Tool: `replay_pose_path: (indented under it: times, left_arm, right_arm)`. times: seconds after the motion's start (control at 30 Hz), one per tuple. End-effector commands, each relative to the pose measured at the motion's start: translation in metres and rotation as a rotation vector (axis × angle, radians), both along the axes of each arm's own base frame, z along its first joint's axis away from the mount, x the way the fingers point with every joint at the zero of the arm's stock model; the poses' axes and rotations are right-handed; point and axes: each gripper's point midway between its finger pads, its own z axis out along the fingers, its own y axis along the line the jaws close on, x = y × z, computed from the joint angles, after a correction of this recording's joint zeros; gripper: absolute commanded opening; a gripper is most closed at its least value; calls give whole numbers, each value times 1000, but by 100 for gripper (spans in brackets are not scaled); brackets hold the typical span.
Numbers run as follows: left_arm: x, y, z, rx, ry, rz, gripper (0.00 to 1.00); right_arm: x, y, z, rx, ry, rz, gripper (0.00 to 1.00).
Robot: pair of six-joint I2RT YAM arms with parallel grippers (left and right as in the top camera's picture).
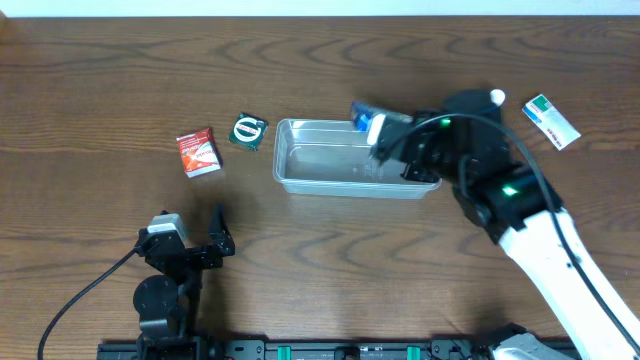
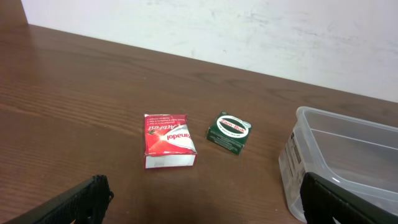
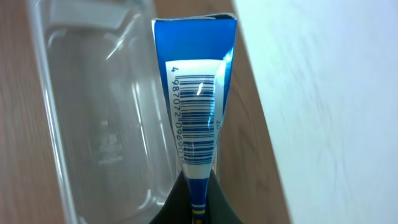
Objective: Pack container
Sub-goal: 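Lift the blue box and carry it over the container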
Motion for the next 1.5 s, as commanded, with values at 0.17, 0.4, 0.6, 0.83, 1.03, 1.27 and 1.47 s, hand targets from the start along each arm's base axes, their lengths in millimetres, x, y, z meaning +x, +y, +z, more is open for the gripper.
replay_pose_path:
  times: [0.17, 0.4, 0.6, 0.83, 1.03, 1.27, 1.47]
  left_arm:
    - [-2, -1, -15, -3, 48, -8, 98]
    - [-2, -1, -15, -3, 48, -8, 98]
    - [-2, -1, -15, -3, 48, -8, 98]
    - [-2, -1, -15, -3, 48, -8, 98]
    - [-2, -1, -15, -3, 48, -8, 98]
    - [-2, -1, -15, -3, 48, -8, 98]
    - [-2, -1, -15, -3, 48, -8, 98]
  right_arm:
    - [15, 13, -45, -159, 19, 136, 1]
    - [14, 22, -70, -145, 97, 173, 1]
    - [16, 22, -85, -120, 163, 119, 1]
    - [22, 14, -107, -139, 222, 28, 1]
    - [26, 8, -120, -177, 237, 3, 1]
    - [30, 9, -134, -187, 254, 1, 1]
    - [35, 8, -141, -189, 255, -2, 1]
